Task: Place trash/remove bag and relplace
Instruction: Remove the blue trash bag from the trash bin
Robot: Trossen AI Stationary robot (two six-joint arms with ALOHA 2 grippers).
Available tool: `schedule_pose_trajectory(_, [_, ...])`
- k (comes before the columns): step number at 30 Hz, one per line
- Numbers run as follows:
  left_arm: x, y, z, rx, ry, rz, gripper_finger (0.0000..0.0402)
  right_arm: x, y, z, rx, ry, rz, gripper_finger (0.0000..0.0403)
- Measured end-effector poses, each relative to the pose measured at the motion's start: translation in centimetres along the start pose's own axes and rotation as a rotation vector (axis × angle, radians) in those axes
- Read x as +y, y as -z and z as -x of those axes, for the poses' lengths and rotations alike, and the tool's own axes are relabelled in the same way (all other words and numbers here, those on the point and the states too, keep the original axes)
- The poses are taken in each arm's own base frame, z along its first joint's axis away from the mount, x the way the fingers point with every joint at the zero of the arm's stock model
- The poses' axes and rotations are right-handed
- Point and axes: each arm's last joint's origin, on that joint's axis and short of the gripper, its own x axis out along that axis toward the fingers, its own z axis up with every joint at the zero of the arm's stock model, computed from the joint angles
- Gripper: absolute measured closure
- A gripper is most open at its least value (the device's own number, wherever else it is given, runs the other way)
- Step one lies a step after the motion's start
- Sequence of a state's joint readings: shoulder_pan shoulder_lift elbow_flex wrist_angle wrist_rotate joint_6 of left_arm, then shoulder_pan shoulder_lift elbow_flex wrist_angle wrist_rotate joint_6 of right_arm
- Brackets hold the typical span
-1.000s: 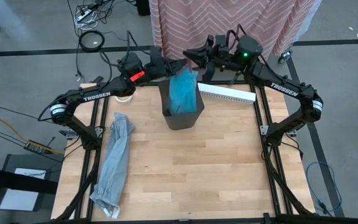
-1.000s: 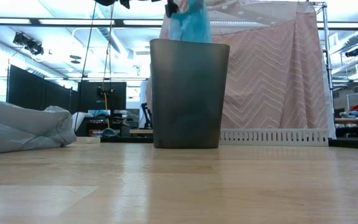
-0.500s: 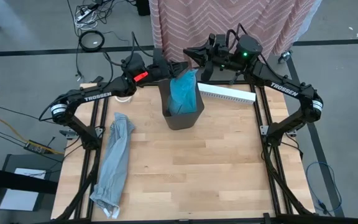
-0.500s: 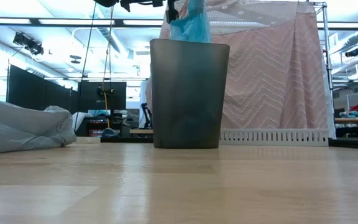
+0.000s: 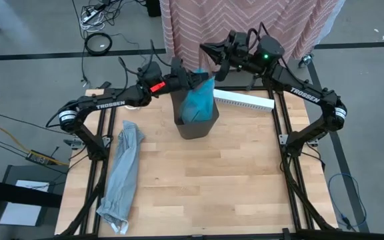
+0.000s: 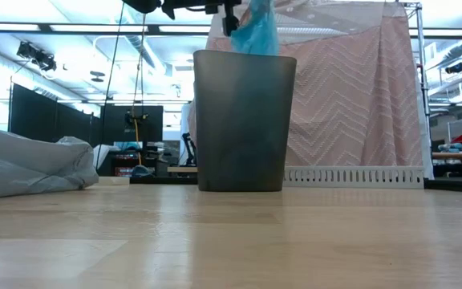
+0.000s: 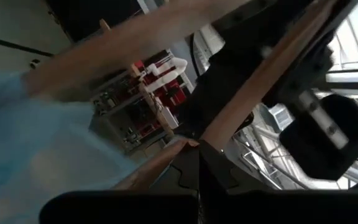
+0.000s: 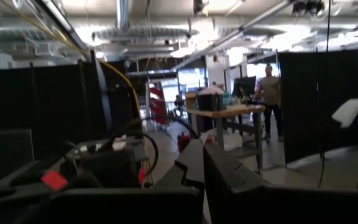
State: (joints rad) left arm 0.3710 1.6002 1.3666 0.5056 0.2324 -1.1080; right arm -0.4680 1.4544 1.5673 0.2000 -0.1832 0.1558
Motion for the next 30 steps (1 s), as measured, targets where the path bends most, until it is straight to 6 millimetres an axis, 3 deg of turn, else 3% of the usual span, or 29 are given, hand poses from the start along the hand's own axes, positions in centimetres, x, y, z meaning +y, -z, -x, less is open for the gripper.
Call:
schedule_pose_trajectory(18, [0.9,0.8,-0.2,0.088,-0.050,0.032,0.0400,-0.9,-1.4,0.3,-0.126,0.025,-0.040,0.0403])
schedule_pose_trajectory(24, [-1.2,-0.7,0.1,0.011,0.195,0.052,0.0400,-1.1,-0.6,0.2,-0.033,0.035,-0.062,0.0403])
schedule_pose_trajectory(30, [-2.3,-1.3,0.4,-0.008,0.318,0.168,0.0400,-1.1,-0.5,0.3,-0.023,0.034,-0.071,0.0403])
